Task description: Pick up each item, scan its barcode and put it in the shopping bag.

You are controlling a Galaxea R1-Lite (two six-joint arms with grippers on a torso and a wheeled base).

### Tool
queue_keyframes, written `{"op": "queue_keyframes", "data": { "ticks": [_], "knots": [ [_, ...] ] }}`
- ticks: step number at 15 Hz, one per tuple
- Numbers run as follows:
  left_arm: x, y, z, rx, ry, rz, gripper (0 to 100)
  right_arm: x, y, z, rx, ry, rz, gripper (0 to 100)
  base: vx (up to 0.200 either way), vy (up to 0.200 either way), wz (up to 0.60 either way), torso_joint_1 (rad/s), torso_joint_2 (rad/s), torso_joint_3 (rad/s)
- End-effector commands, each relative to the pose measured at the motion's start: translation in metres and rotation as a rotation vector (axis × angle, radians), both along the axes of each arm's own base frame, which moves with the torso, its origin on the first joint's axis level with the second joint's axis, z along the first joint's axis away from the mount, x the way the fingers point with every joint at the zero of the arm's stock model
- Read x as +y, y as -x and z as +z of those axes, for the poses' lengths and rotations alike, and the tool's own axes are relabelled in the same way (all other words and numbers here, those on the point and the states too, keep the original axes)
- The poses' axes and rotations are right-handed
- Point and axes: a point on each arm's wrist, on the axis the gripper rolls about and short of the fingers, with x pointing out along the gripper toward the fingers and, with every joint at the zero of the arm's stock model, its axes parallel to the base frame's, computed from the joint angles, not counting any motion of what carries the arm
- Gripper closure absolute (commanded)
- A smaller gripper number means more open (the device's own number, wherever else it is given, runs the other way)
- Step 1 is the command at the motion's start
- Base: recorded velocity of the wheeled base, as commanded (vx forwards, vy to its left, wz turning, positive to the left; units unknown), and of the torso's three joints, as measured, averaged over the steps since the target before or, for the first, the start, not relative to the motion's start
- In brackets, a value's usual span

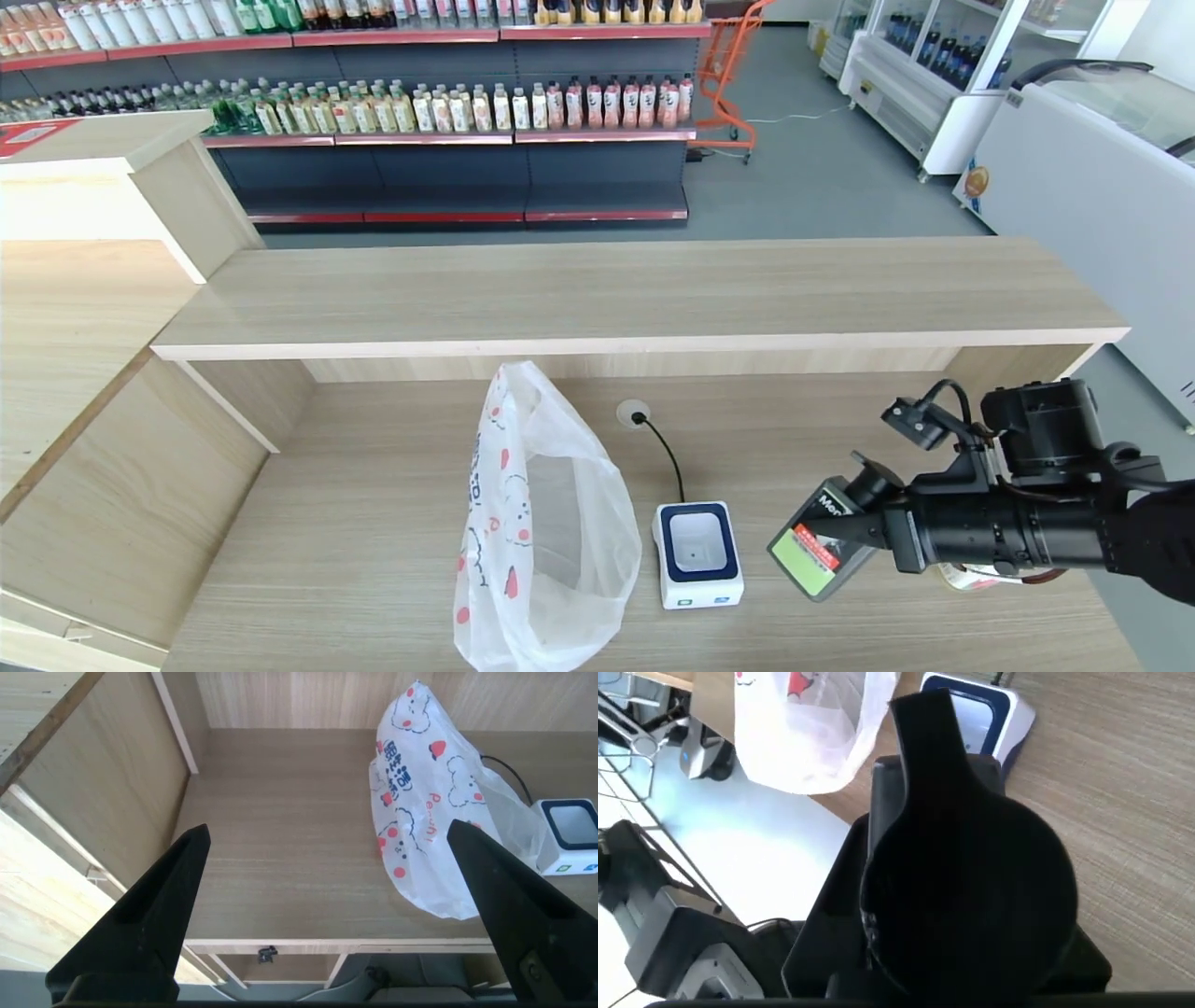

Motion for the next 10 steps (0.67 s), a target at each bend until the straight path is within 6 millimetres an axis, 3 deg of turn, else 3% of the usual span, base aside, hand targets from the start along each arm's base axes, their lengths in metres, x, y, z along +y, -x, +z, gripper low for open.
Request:
{"op": "queue_keyframes", "data": {
  "ticks": [1,10],
  "knots": [
    [0.0,0.0,0.0,-0.001,0.0,0.001,0,0.002,-0.004,-0.023,0.03,0.046,0.015,100,0.0,0.0,0.0,0.0,0.0,0.0],
    [0.0,0.0,0.0,-0.001,0.0,0.001,0,0.025,-0.025,-0.056,-0.055,0.085,0.063,100,0.0,0.0,0.0,0.0,0.0,0.0]
  ]
}}
